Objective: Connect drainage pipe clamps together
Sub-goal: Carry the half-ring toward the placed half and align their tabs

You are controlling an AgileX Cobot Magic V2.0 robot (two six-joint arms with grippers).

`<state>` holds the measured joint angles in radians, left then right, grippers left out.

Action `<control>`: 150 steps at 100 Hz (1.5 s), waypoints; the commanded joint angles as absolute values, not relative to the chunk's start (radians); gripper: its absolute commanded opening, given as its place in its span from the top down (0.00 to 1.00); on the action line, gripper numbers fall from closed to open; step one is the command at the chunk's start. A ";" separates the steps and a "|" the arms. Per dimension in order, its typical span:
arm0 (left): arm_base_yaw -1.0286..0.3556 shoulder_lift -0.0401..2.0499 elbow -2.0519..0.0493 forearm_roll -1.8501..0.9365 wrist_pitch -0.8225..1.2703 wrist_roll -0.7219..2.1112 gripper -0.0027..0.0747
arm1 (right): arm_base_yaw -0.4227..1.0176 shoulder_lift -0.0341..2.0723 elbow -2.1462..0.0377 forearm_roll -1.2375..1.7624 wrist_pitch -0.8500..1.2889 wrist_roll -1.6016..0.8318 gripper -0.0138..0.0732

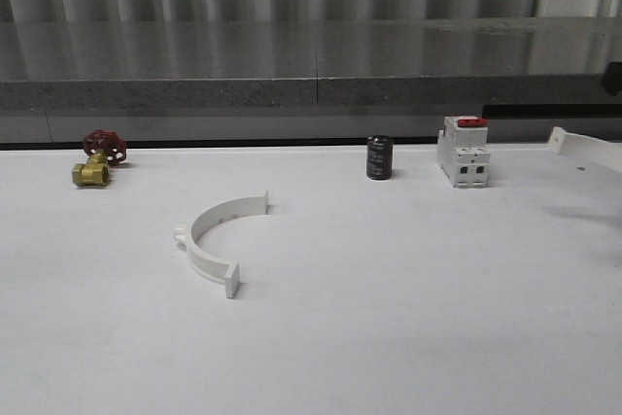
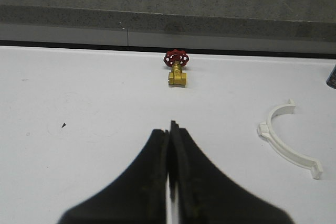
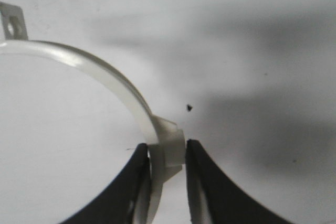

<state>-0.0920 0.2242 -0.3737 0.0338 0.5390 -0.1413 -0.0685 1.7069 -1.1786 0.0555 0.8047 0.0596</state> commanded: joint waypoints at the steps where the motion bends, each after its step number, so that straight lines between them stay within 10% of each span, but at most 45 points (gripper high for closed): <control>1: -0.089 0.233 -0.402 0.032 0.462 -0.143 0.99 | -0.004 1.653 -1.209 0.013 0.804 0.157 0.73; 49: -0.089 0.233 -0.402 0.032 0.462 -0.143 0.99 | 0.391 1.662 -1.231 -0.268 0.759 0.766 0.73; 150: -0.089 0.233 -0.402 0.032 0.462 -0.143 0.99 | 0.646 2.068 -1.663 -0.288 0.903 0.914 0.73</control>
<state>-0.0920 0.2242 -0.3737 0.0338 0.5390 -0.1413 0.6461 2.1141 -1.6261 -0.2610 0.8960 0.8981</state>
